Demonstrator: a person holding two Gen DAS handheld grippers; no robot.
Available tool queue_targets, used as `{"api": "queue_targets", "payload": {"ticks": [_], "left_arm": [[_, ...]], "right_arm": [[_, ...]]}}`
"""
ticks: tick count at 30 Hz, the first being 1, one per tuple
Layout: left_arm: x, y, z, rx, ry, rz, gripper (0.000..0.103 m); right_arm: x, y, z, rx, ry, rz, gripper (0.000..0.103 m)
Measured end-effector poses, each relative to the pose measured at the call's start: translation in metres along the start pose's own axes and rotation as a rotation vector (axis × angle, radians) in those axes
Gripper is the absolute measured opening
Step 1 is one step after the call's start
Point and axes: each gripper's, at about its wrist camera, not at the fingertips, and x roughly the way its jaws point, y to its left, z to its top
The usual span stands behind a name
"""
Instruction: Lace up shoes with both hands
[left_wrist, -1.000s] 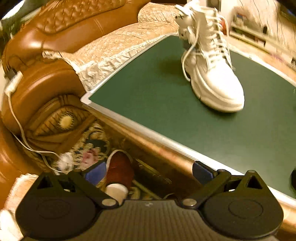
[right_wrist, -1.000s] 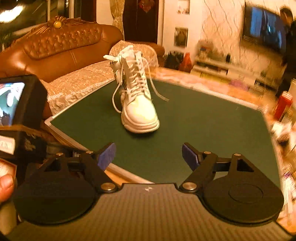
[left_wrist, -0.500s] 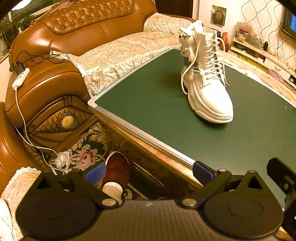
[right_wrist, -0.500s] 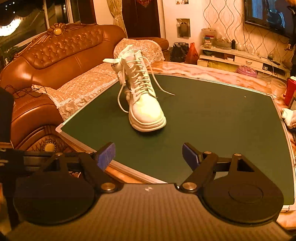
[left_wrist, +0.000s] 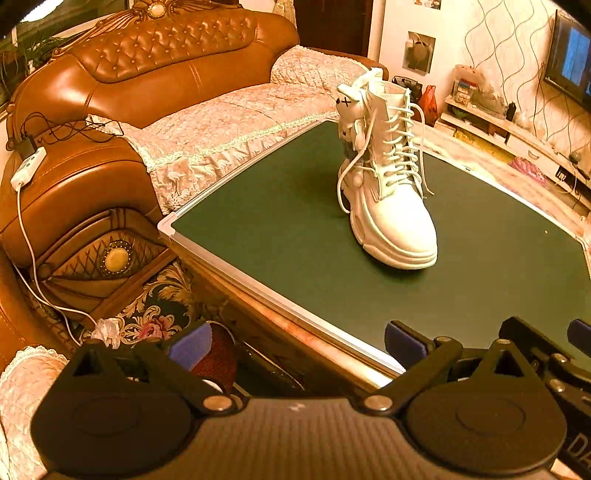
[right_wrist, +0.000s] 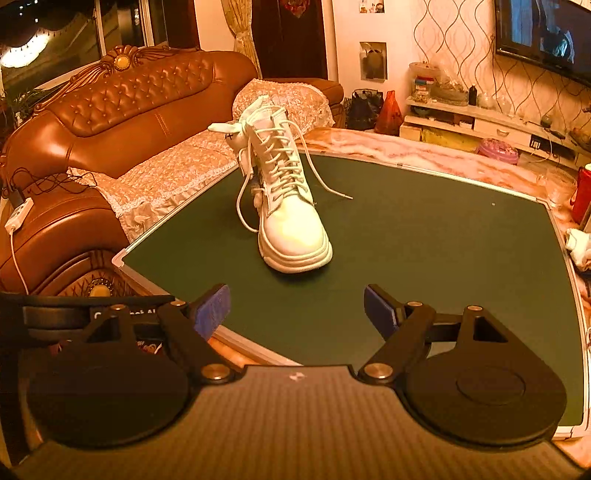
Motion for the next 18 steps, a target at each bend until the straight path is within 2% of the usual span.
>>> {"api": "queue_targets", "payload": {"ticks": [6,11,18], "left_arm": [[0.003,-0.006,0.006,0.019,-0.014,0.003,0.102],[0.017,-0.017,0.015,0.054,0.006,0.017,0.102],[0.04,-0.024,0.028,0.051,0.026,0.006,0.102]], "right_arm": [[0.005,-0.004,0.006,0.006,-0.007,-0.005,0.087],[0.013,-0.005,0.014,0.012,-0.007,-0.014,0.087],[0.032,-0.008,0.023,0.02,0.002,-0.025,0.087]]}}
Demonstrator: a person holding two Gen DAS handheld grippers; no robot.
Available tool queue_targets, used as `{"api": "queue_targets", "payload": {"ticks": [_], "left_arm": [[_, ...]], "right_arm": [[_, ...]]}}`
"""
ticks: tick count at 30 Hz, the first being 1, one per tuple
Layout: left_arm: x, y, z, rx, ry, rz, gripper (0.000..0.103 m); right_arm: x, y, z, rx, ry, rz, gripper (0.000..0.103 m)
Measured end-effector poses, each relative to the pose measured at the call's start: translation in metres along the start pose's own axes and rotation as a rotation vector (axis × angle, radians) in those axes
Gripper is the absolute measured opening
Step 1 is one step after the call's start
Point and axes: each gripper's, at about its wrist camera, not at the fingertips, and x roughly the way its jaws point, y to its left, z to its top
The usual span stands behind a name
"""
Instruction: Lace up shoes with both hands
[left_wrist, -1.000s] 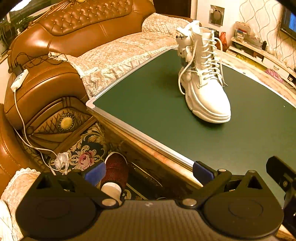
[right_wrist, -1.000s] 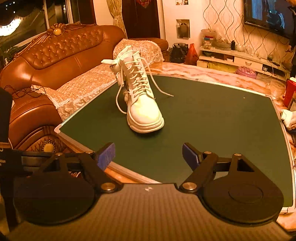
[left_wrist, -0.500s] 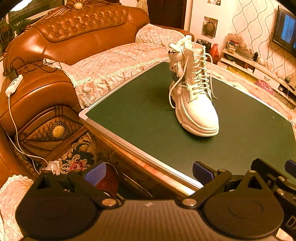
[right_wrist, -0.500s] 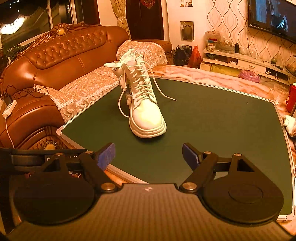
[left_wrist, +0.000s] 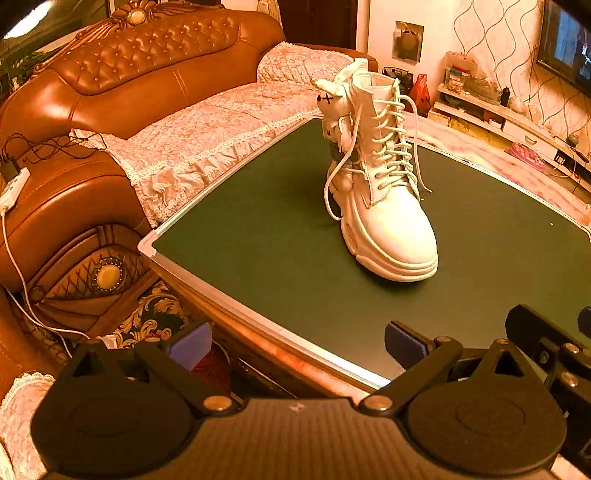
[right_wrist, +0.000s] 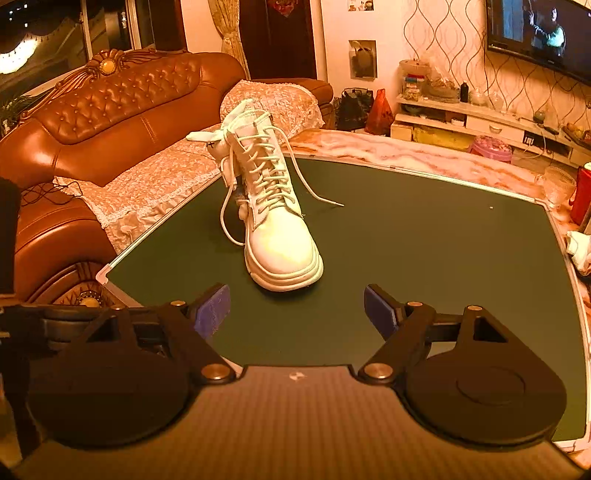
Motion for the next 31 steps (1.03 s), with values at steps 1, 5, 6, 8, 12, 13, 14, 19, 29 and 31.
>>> {"api": "queue_targets", "payload": {"ticks": [1,5,6,8,12,13,14,19,29,31], "left_arm": [[0.004,-0.001,0.001,-0.001,0.005,-0.001,0.102],[0.022,-0.005,0.005,0.005,0.023,0.008,0.102],[0.026,-0.006,0.006,0.005,0.03,0.011,0.102],[0.035,-0.007,0.009,0.003,0.042,0.014,0.102],[0.052,-0.011,0.015,0.005,0.061,0.024,0.102],[0.055,-0.011,0.016,0.005,0.062,0.026,0.102],[0.059,-0.012,0.017,0.003,0.062,0.029,0.102],[0.077,-0.017,0.023,0.016,0.076,0.043,0.102],[0.086,-0.017,0.03,0.007,0.06,0.076,0.102],[0.087,-0.016,0.031,0.006,0.06,0.079,0.102]], "right_arm": [[0.003,0.0,0.001,0.001,0.001,-0.002,0.087],[0.023,-0.001,0.002,-0.01,0.011,-0.013,0.087],[0.028,-0.002,0.002,-0.009,0.017,-0.012,0.087],[0.037,-0.004,0.003,-0.003,0.027,-0.007,0.087],[0.056,-0.009,0.005,0.009,0.048,0.004,0.087],[0.06,-0.009,0.006,0.011,0.052,0.006,0.087],[0.063,-0.01,0.006,0.012,0.054,0.008,0.087],[0.077,-0.012,0.008,0.018,0.066,0.016,0.087],[0.101,-0.015,0.011,0.023,0.082,0.038,0.087],[0.102,-0.014,0.011,0.022,0.084,0.039,0.087]]}}
